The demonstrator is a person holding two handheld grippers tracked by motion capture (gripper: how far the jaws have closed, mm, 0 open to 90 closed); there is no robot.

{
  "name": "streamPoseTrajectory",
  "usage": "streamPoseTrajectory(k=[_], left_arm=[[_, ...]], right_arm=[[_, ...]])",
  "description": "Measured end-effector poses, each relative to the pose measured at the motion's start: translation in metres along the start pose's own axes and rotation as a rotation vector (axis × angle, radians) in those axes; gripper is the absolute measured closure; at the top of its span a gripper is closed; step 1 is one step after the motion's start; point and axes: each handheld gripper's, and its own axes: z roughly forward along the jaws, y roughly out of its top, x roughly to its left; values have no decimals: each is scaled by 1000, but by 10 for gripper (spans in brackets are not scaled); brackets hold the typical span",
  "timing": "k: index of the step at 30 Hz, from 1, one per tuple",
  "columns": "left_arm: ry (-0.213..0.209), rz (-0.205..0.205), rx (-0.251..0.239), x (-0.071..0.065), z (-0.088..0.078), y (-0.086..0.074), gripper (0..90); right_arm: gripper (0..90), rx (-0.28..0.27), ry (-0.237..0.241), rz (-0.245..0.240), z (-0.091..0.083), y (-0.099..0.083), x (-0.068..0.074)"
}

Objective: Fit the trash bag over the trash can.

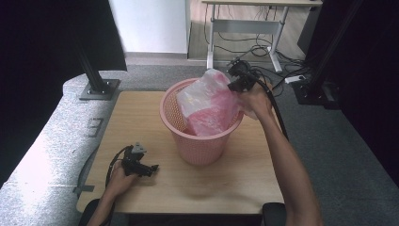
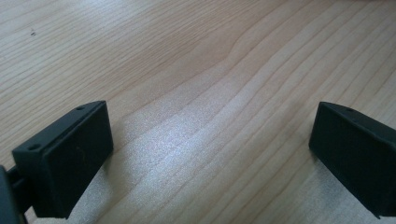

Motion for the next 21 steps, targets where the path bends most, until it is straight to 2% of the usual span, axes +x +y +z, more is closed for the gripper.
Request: streamPoseTrajectory(k=[4, 6, 10, 12, 14, 15, 16, 17, 21], left_arm=[[0, 0, 0, 0, 0, 0, 0], [0, 0, 0, 0, 0, 0, 0], [0, 0, 0, 0, 0, 0, 0], [0, 0, 0, 0, 0, 0, 0], [0, 0, 0, 0, 0, 0, 0], [0, 0, 0, 0, 0, 0, 0], [0, 0, 0, 0, 0, 0, 0], [0, 0, 0, 0, 0, 0, 0], [0, 0, 0, 0, 0, 0, 0]], right_arm=[[875, -27, 25, -14, -11, 9, 11], [875, -38, 44, -47, -19, 19, 25], [875, -42, 72, -71, -20, 28, 39], [874, -45, 107, -85, -14, 32, 47], [873, -40, 110, -91, -10, 32, 49], [865, -17, 107, -96, -1, 31, 52], [865, -17, 107, -96, -1, 31, 52], [855, -5, 121, -84, 8, 27, 52], [812, 26, 136, -71, 25, 16, 48]])
